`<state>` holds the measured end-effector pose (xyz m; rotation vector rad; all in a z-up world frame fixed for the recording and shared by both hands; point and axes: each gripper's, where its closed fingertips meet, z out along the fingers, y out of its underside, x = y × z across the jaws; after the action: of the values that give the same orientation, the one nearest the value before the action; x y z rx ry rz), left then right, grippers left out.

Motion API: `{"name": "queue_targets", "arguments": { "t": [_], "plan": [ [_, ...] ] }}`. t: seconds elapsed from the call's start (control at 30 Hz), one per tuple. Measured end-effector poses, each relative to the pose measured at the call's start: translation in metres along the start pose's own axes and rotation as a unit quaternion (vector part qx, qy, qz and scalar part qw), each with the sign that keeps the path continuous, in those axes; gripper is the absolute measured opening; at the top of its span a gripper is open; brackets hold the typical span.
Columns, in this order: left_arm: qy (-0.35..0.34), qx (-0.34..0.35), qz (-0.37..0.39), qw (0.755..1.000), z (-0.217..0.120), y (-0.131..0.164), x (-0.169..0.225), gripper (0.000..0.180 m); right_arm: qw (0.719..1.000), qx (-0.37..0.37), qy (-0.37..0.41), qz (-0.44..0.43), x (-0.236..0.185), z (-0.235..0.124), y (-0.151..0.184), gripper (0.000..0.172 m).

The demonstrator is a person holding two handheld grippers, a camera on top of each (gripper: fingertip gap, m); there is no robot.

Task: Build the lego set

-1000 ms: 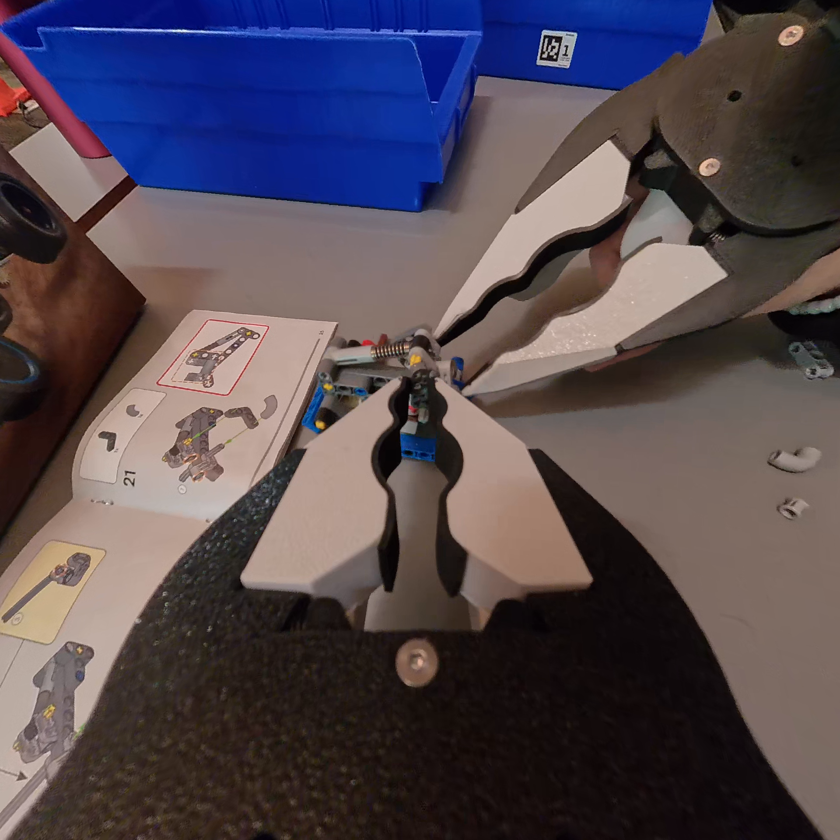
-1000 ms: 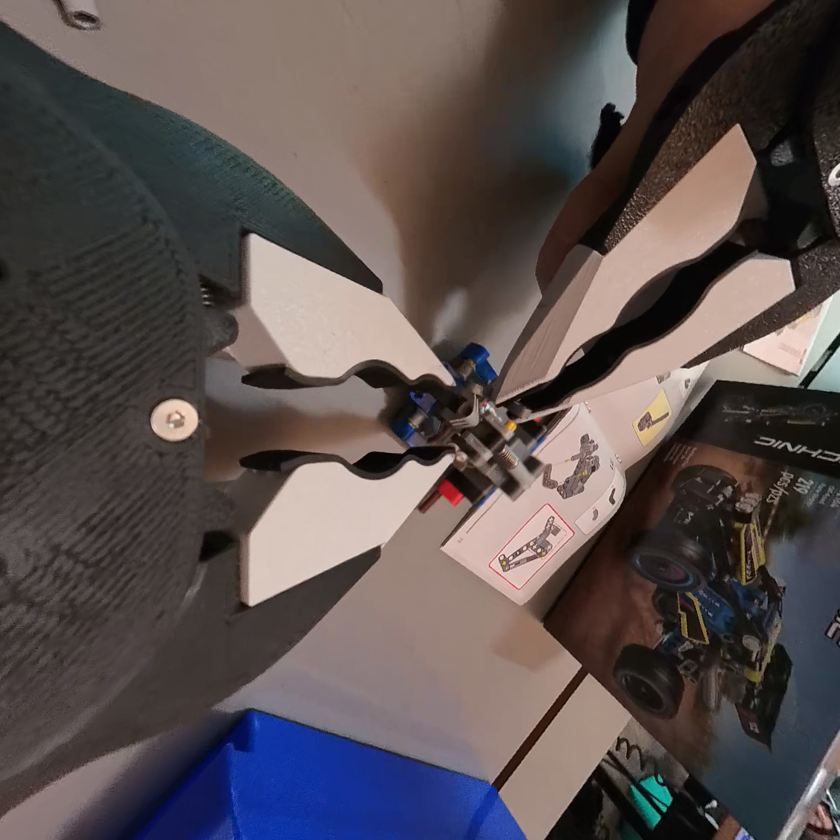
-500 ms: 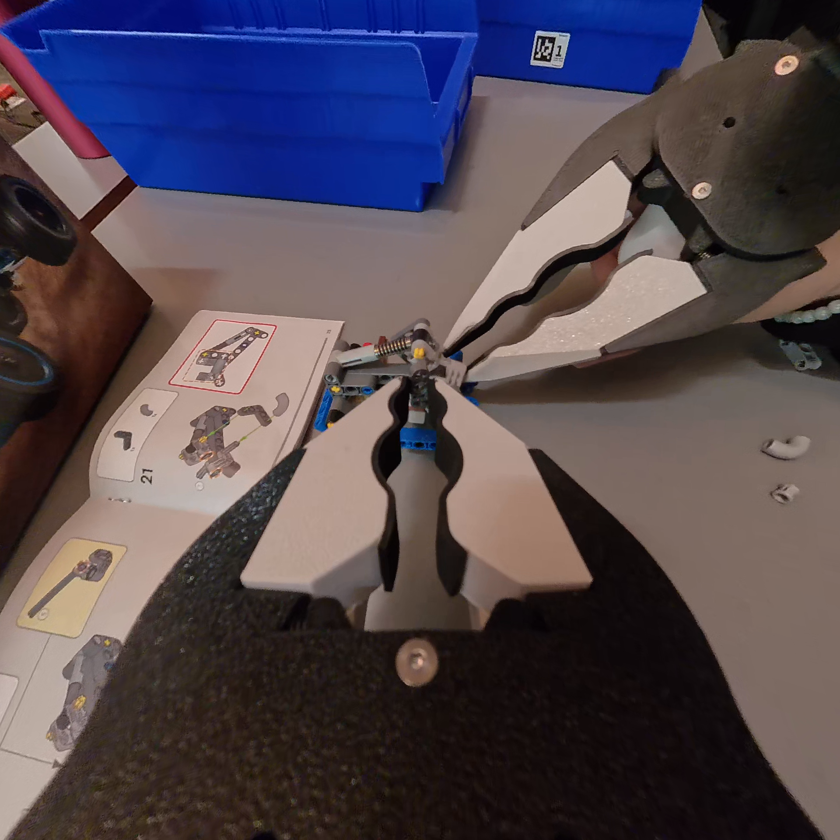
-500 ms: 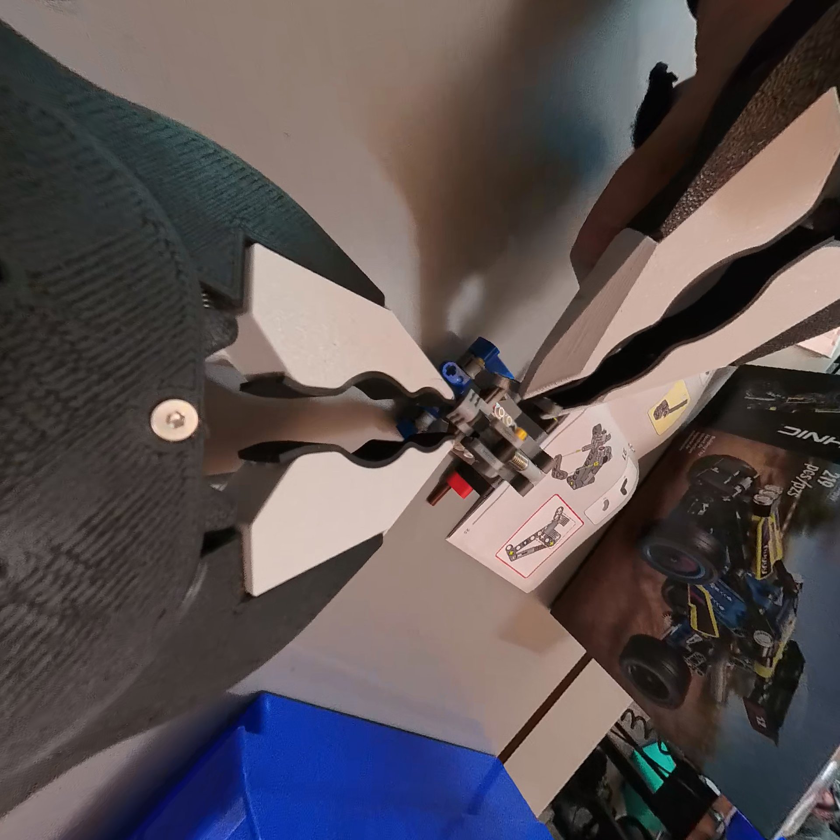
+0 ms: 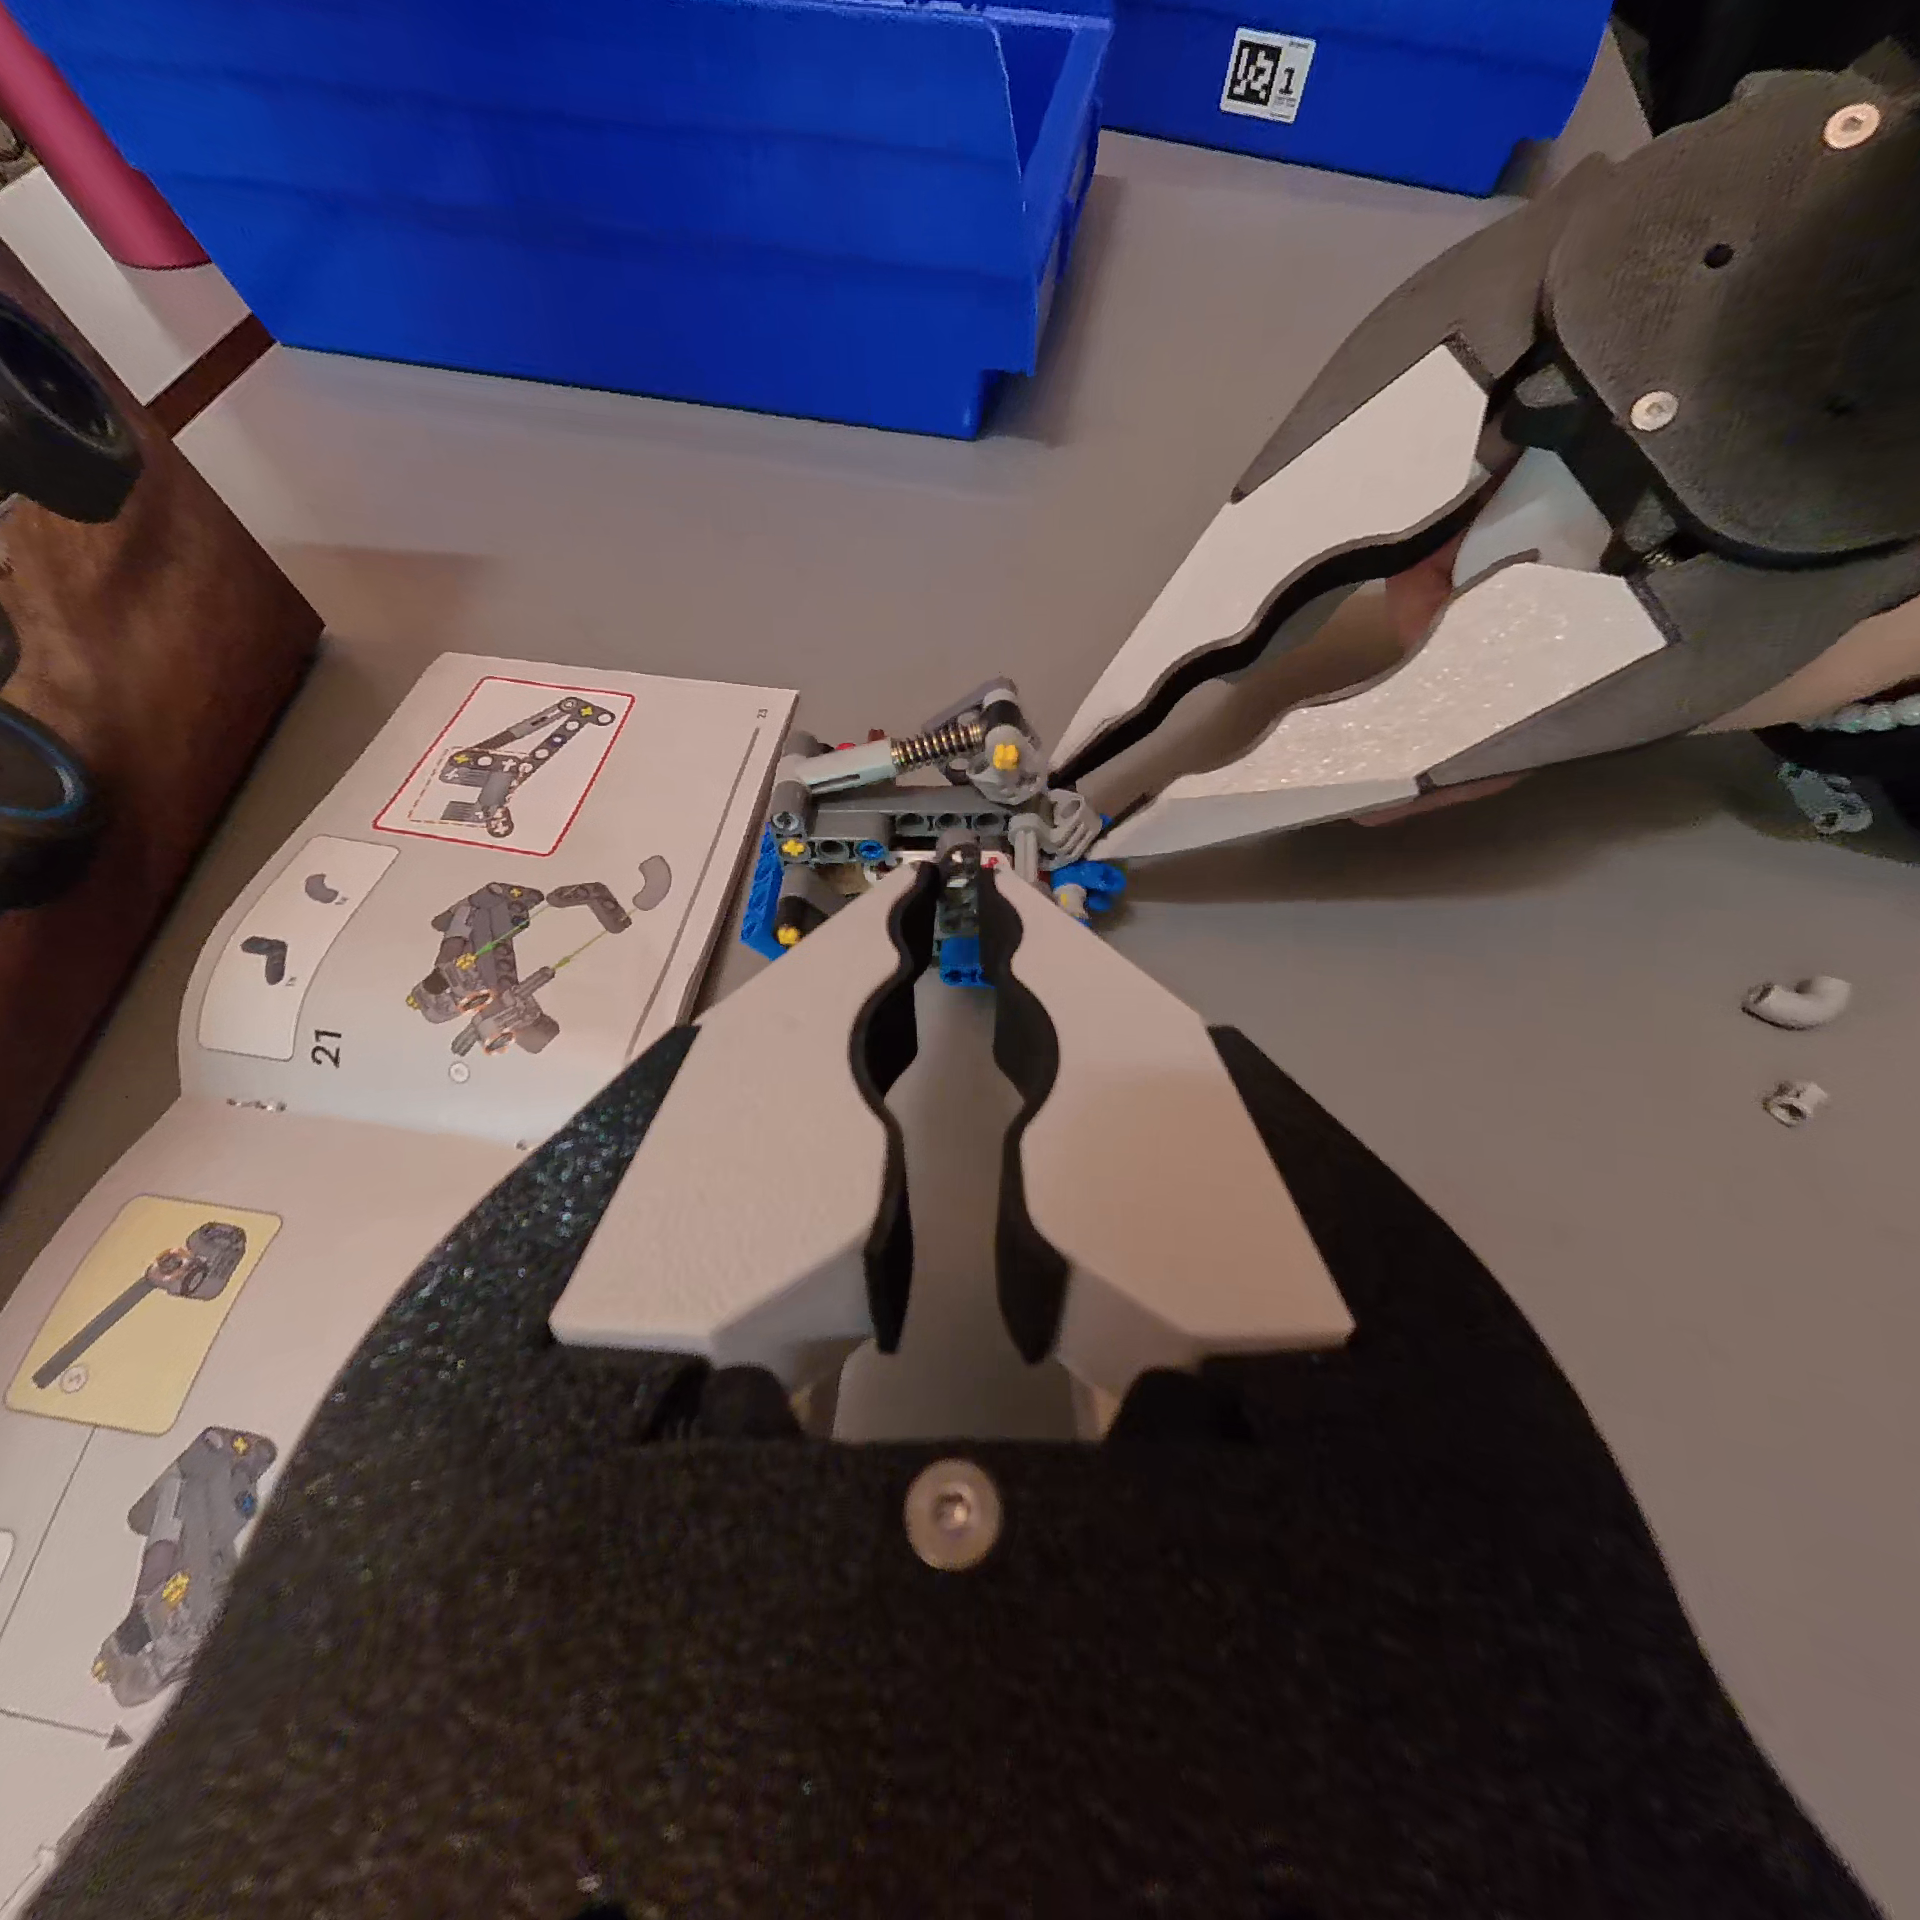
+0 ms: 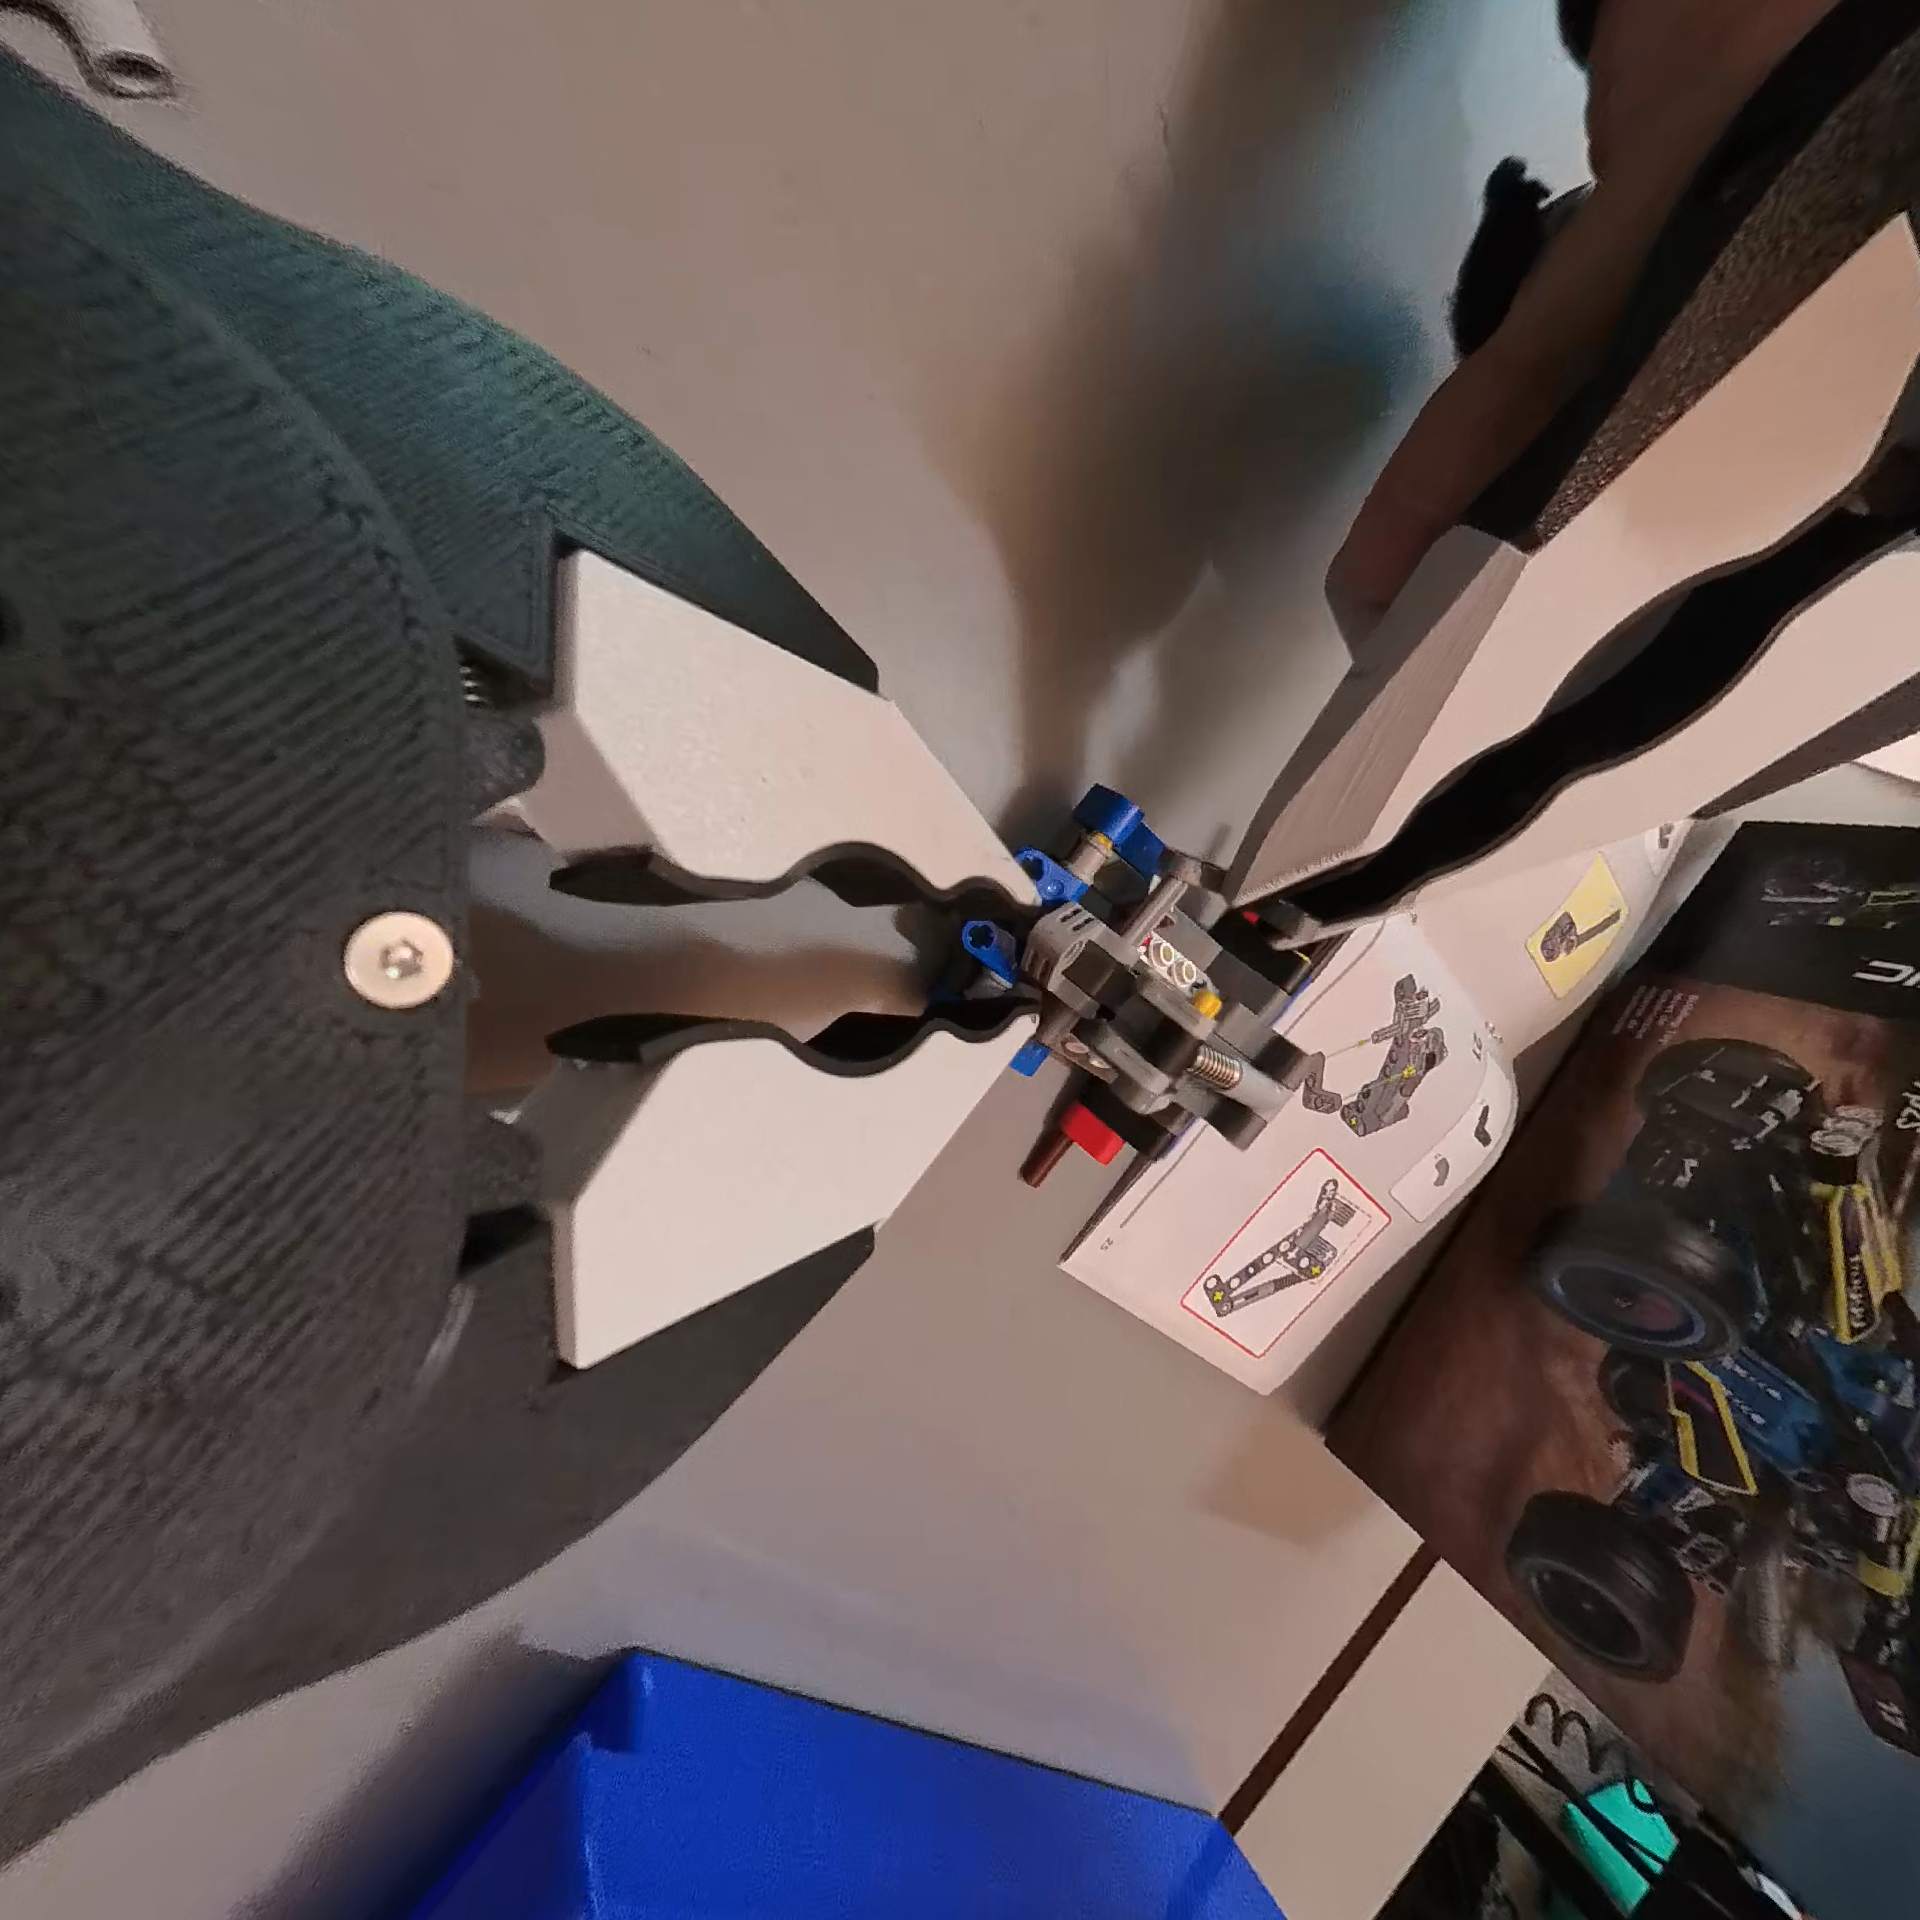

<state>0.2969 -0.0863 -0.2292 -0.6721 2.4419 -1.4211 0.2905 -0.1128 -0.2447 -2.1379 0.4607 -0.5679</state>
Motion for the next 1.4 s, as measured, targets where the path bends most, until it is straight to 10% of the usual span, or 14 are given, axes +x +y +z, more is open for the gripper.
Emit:
{"name": "queue_targets", "arguments": {
  "t": [0.63,1.4],
  "plan": [
    [-0.002,0.017,-0.012,1.0,0.004,-0.002,0.001,0.004,0.987,-0.015,-0.029,0.155,-0.002,0.0,0.003,0.019],
    [0.002,0.026,-0.017,1.0,0.006,-0.003,0.001,0.004,0.995,0.017,0.028,0.091,0.008,0.0,-0.009,0.008]
  ]
}}
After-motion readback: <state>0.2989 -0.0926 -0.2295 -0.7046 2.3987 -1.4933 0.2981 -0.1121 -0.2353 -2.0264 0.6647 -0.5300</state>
